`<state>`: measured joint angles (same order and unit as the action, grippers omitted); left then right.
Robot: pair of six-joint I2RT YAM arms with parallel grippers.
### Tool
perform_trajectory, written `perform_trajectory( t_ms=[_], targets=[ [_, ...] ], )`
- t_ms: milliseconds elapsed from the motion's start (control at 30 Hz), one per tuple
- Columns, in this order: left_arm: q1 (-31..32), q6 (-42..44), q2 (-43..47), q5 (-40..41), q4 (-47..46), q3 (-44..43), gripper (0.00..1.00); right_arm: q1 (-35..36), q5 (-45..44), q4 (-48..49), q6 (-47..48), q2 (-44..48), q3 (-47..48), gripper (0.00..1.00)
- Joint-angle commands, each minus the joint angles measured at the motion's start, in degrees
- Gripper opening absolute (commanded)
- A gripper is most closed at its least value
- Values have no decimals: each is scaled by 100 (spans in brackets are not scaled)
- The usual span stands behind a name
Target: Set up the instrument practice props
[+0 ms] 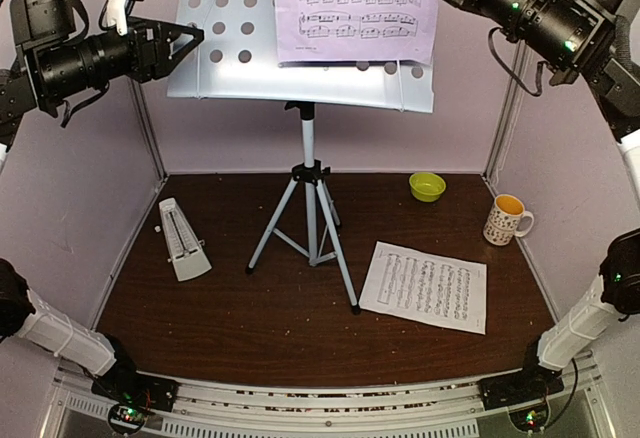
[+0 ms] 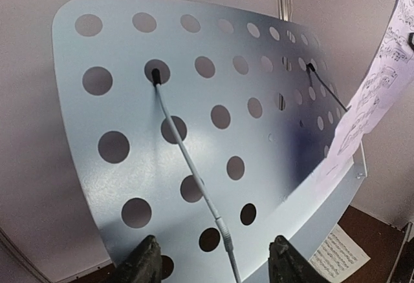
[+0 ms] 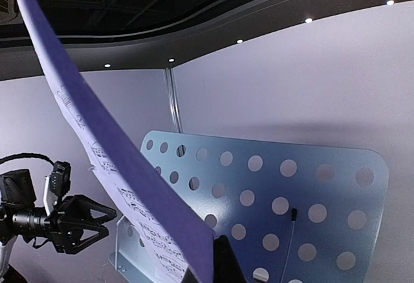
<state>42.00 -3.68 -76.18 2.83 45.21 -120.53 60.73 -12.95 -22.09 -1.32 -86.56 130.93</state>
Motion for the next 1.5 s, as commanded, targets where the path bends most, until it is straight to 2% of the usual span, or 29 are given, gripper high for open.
perform_trajectory(
  t_ms=[0,367,667,933,1067,1300,1467],
  targets=[
    [19,-149,-222,53,-445,-259,55,84,-64,153,-367,-157,103,0],
    [19,-496,-406,438,-683,-296,39,351,-413,461,-395,-410,108,0],
    [22,-564,-408,505,-801,-240,16,472,-711,350,-309,-570,343,0],
    [86,-676,-309,728,-1076,26,0,480,-832,474,-567,-470,137,0],
    [188,-605,-149,939,-1457,359,0,480,-679,327,-884,-479,237,0],
    [323,-506,591,1142,-3010,1700,0,476,-1039,316,-1021,-479,22,0],
    [331,-375,718,981,-3399,1981,0,470,-1123,394,-1046,-608,63,0]
  ],
)
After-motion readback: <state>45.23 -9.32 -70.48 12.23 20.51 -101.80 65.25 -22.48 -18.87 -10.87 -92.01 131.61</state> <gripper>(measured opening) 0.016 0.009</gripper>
